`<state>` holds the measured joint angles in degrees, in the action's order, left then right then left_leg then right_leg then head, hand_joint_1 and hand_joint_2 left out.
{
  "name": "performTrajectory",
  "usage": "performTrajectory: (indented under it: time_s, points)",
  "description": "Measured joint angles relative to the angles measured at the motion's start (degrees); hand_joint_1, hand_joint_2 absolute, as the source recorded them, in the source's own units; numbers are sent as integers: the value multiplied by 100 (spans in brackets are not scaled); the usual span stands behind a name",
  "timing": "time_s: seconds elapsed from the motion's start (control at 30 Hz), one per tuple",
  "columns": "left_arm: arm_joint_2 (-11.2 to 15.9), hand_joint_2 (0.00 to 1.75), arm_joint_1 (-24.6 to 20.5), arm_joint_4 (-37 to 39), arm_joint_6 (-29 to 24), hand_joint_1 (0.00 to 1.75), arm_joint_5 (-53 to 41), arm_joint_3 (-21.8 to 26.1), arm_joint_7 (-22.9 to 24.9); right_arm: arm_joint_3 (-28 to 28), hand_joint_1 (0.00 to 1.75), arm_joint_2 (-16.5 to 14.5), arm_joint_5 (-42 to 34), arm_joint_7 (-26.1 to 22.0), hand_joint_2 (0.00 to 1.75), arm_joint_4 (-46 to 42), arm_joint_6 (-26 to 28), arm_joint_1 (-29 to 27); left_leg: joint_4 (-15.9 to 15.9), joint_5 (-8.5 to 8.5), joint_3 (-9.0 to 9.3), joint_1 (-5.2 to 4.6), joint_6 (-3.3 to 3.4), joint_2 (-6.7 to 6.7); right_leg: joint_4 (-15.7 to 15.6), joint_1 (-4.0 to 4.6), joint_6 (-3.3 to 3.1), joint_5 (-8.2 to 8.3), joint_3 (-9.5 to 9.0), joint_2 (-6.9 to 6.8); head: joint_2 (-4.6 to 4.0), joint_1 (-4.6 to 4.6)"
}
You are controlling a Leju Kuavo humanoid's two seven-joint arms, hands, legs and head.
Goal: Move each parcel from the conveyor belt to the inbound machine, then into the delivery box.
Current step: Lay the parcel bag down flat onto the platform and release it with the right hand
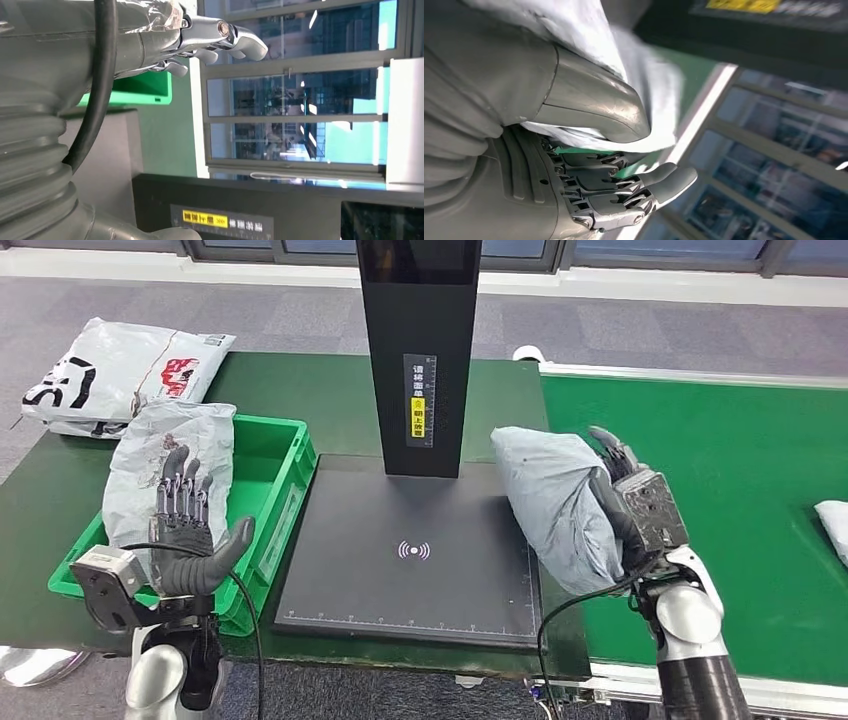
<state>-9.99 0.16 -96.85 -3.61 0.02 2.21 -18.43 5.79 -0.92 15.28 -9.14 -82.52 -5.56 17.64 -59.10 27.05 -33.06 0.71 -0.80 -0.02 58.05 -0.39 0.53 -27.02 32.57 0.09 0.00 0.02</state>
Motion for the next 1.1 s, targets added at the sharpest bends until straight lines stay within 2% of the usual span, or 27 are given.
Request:
performTrajectory:
  time_s: [0.37,0.53,0.7,0.83,0.97,1.0,1.1]
  points:
    - [-19,175,-120,217,-3,0,93,-140,8,557,175,-222,-187,92,175,452,48,599,0,-8,-23,0,-3,0,7,1,-6,8,22,-1,0,1]
    - [-19,175,-299,328,-2,0,175,-244,40,1120,175,-572,-431,193,175,1794,10,1408,1,-23,-29,1,-15,14,15,3,-16,22,42,11,0,1]
    - [-12,175,-475,432,-3,0,287,-335,84,1499,175,-1206,-742,306,175,3712,-111,2274,1,-40,-39,1,-32,7,28,8,-28,29,62,8,0,0]
    - [7,175,-585,498,-4,0,364,-374,87,1728,175,-1615,-929,411,175,4667,-12,2521,1,-44,-47,1,-36,3,33,12,-30,30,72,5,0,0]
    - [26,175,-663,537,-5,0,393,-409,91,1964,174,-1812,-1149,471,175,5140,78,2616,1,-44,-52,2,-37,5,35,10,-30,30,79,8,0,0]
    - [31,175,-675,543,-5,0,395,-416,92,1997,148,-1839,-1208,486,175,5219,83,2638,1,-44,-53,2,-37,5,35,10,-30,30,80,9,0,0]
    - [43,175,-720,570,-5,0,400,-444,99,2080,19,-1897,-1604,582,175,5422,61,2687,1,-44,-54,1,-37,5,34,9,-31,30,81,8,0,0]
